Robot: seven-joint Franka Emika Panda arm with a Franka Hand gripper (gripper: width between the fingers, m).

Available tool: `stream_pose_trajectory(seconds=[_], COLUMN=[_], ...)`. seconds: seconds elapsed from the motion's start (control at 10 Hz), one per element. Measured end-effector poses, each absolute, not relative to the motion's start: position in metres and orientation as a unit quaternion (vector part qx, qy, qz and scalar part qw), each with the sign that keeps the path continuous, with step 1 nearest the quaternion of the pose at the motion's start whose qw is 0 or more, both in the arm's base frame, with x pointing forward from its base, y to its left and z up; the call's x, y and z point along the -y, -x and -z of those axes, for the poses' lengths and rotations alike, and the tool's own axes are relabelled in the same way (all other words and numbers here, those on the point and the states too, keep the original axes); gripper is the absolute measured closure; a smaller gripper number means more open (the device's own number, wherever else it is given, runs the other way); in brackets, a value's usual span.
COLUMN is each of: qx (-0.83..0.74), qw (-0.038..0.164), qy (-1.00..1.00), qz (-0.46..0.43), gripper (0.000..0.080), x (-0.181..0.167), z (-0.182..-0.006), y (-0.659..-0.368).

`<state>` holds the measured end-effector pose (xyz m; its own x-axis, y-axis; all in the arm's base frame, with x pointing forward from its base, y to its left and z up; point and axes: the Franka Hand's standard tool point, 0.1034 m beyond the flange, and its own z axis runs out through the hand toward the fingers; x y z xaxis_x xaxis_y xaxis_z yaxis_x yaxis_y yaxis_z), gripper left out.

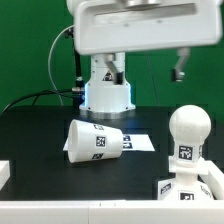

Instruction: Assemble lamp

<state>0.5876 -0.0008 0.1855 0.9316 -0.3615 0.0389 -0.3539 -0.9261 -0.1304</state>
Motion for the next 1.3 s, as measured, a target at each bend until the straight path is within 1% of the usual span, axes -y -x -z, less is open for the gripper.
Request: stream_pose_trajectory(seconds=[0.5,0.6,0.8,0.9,1.3], qx=[-0.178,-0.117,-0.029,0.034,0.172], qw=[0.058,0.033,0.009,0.003,-0.001], qy=[0.982,0.992,0.999,0.999,0.985], qz=[0.029,0.025,0.019,0.024,0.029], gripper=[0.0101,0.0101,0.0101,0.0101,0.0101], x=[0.001,-0.001,0.001,0.004,0.007], z=[-0.183,-0.18,-0.172,-0.172,-0.17], y=[-0.587,-0.578,-0.555,-0.551,-0.551])
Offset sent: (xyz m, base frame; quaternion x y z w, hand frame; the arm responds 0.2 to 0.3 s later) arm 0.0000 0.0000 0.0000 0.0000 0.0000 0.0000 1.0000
